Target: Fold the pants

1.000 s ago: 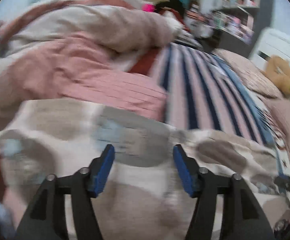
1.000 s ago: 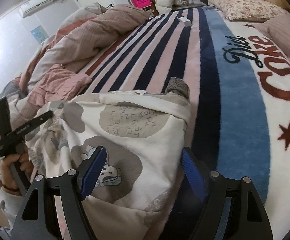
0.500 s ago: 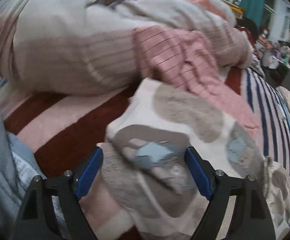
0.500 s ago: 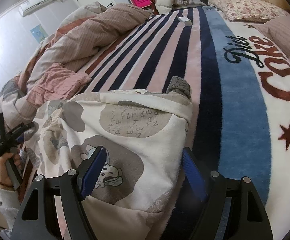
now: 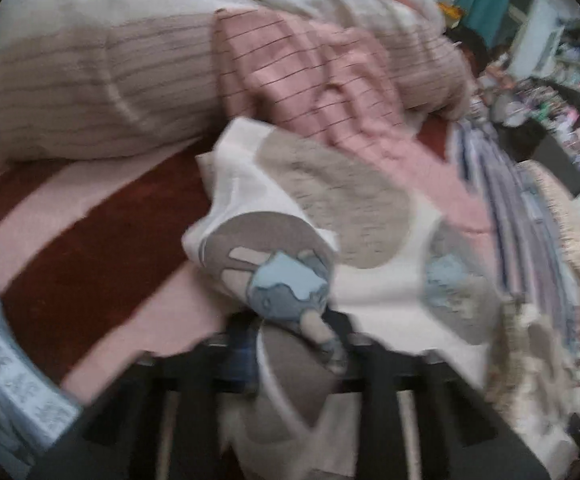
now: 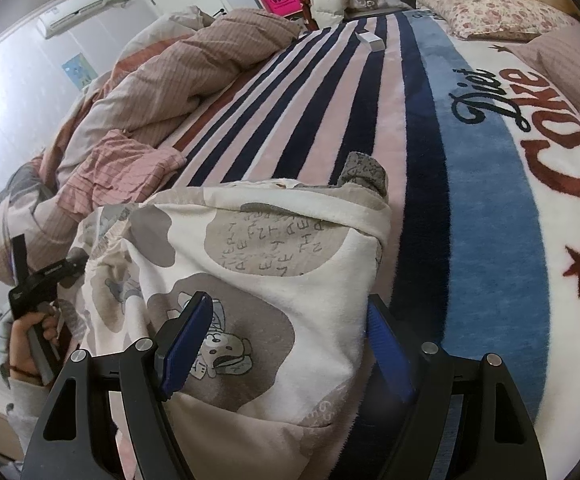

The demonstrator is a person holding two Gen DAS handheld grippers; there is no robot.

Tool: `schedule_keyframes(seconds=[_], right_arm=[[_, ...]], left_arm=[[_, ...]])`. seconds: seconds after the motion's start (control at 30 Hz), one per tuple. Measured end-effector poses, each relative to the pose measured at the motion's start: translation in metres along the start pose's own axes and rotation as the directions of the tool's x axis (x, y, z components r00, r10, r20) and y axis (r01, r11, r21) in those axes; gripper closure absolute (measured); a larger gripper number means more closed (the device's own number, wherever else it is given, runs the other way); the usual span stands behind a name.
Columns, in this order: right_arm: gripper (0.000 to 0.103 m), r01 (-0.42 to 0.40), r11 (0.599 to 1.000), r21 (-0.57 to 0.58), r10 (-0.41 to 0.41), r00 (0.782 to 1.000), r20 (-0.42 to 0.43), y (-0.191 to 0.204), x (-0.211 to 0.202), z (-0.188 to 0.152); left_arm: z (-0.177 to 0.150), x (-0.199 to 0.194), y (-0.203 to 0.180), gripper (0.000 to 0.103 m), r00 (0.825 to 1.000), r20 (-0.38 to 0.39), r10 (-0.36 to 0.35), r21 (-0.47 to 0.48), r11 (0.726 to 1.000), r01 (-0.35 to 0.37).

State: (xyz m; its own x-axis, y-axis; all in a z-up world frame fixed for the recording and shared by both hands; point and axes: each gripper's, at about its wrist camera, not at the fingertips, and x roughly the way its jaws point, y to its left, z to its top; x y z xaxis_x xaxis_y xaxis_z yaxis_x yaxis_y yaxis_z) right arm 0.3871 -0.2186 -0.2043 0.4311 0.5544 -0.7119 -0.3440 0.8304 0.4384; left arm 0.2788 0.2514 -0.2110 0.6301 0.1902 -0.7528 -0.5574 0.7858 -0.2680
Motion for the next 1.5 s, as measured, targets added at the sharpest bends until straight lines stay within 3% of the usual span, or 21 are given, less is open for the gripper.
schedule_keyframes(seconds=[0.13, 0.23, 0.37, 0.4, 0.5, 0.6, 0.67, 0.7, 0.73, 0.77, 0.8, 0.83, 0.9, 0.97, 1.07, 1.2, 1.3, 1.37, 1.5], right_arm=[[0.03, -0.005, 1.0, 0.004, 0.005, 1.0, 0.004, 0.0, -0.001, 0.0], [0.03, -0.01, 1.0, 0.002, 0.01, 1.0, 0.01, 0.001, -0.003, 0.001], [0.03, -0.021, 1.0, -0.002, 0.021, 1.0, 0.017, 0.002, -0.006, 0.001], [0.03, -0.021, 1.0, -0.003, 0.021, 1.0, 0.018, 0.002, -0.007, 0.001], [0.03, -0.025, 1.0, -0.004, 0.025, 0.999, 0.022, 0.002, -0.008, 0.002], [0.03, -0.022, 1.0, -0.006, 0.023, 0.999, 0.029, 0.001, -0.012, 0.002], [0.03, -0.014, 1.0, -0.002, 0.014, 0.999, 0.043, -0.001, -0.017, 0.003], [0.03, -0.011, 1.0, 0.002, 0.011, 0.999, 0.051, -0.002, -0.02, 0.003], [0.03, -0.009, 1.0, 0.009, 0.008, 0.998, 0.061, -0.004, -0.023, 0.004], [0.03, -0.008, 1.0, 0.014, 0.007, 0.998, 0.066, -0.006, -0.025, 0.004], [0.03, -0.007, 1.0, 0.02, 0.006, 0.997, 0.071, -0.007, -0.026, 0.005], [0.03, -0.007, 1.0, 0.024, 0.005, 0.997, 0.074, -0.008, -0.027, 0.005], [0.03, -0.003, 1.0, 0.026, 0.001, 0.997, 0.08, -0.008, -0.03, 0.005], [0.03, 0.002, 1.0, 0.022, -0.004, 0.996, 0.089, -0.006, -0.033, 0.006], [0.03, -0.012, 1.0, 0.001, 0.012, 0.993, 0.114, 0.007, -0.039, 0.007], [0.02, -0.104, 0.994, -0.031, 0.107, 0.988, 0.11, 0.036, -0.033, 0.007], [0.02, -0.09, 0.992, -0.087, 0.096, 0.992, 0.077, 0.064, -0.012, 0.003], [0.02, -0.059, 0.986, -0.159, 0.07, 0.995, 0.069, 0.085, 0.0, 0.001], [0.02, -0.064, 0.979, -0.195, 0.068, 0.998, 0.013, 0.101, 0.021, -0.001]], left_arm=[[0.005, -0.034, -0.028, 0.091, 0.991, 0.119, -0.069, 0.071, 0.996, 0.06], [0.007, -0.063, -0.061, 0.091, 0.97, 0.191, -0.148, 0.166, 0.979, 0.116], [-0.003, -0.085, -0.119, 0.092, 0.942, 0.183, -0.281, 0.325, 0.922, 0.212], [-0.008, -0.086, -0.138, 0.092, 0.934, 0.152, -0.325, 0.369, 0.895, 0.251], [-0.047, -0.082, -0.203, 0.092, 0.891, -0.006, -0.455, 0.518, 0.761, 0.392], [-0.085, -0.061, -0.241, 0.092, 0.843, -0.223, -0.49, 0.546, 0.653, 0.525], [-0.1, -0.048, -0.252, 0.09, 0.834, -0.305, -0.46, 0.555, 0.626, 0.548], [-0.104, -0.042, -0.257, 0.086, 0.835, -0.335, -0.437, 0.567, 0.614, 0.549], [-0.106, -0.043, -0.257, 0.073, 0.832, -0.346, -0.433, 0.567, 0.61, 0.554], [-0.104, -0.045, -0.255, 0.063, 0.815, -0.363, -0.451, 0.553, 0.6, 0.578], [-0.101, -0.048, -0.252, 0.041, 0.801, -0.367, -0.473, 0.538, 0.594, 0.598], [-0.094, -0.057, -0.247, 0.032, 0.78, -0.354, -0.516, 0.516, 0.589, 0.623], [-0.076, -0.077, -0.229, 0.032, 0.753, -0.319, -0.576, 0.481, 0.586, 0.652], [-0.057, -0.087, -0.214, 0.03, 0.753, -0.264, -0.603, 0.467, 0.603, 0.647], [-0.032, -0.104, -0.182, 0.026, 0.796, -0.145, -0.588, 0.462, 0.671, 0.58], [-0.013, -0.079, -0.15, 0.026, 0.886, -0.079, -0.458, 0.41, 0.795, 0.447], [-0.012, -0.061, -0.14, 0.026, 0.924, -0.065, -0.377, 0.392, 0.842, 0.371], [-0.017, -0.05, -0.139, 0.026, 0.931, -0.076, -0.358, 0.392, 0.848, 0.358], [-0.025, -0.041, -0.146, 0.026, 0.925, -0.095, -0.368, 0.4, 0.837, 0.374]])
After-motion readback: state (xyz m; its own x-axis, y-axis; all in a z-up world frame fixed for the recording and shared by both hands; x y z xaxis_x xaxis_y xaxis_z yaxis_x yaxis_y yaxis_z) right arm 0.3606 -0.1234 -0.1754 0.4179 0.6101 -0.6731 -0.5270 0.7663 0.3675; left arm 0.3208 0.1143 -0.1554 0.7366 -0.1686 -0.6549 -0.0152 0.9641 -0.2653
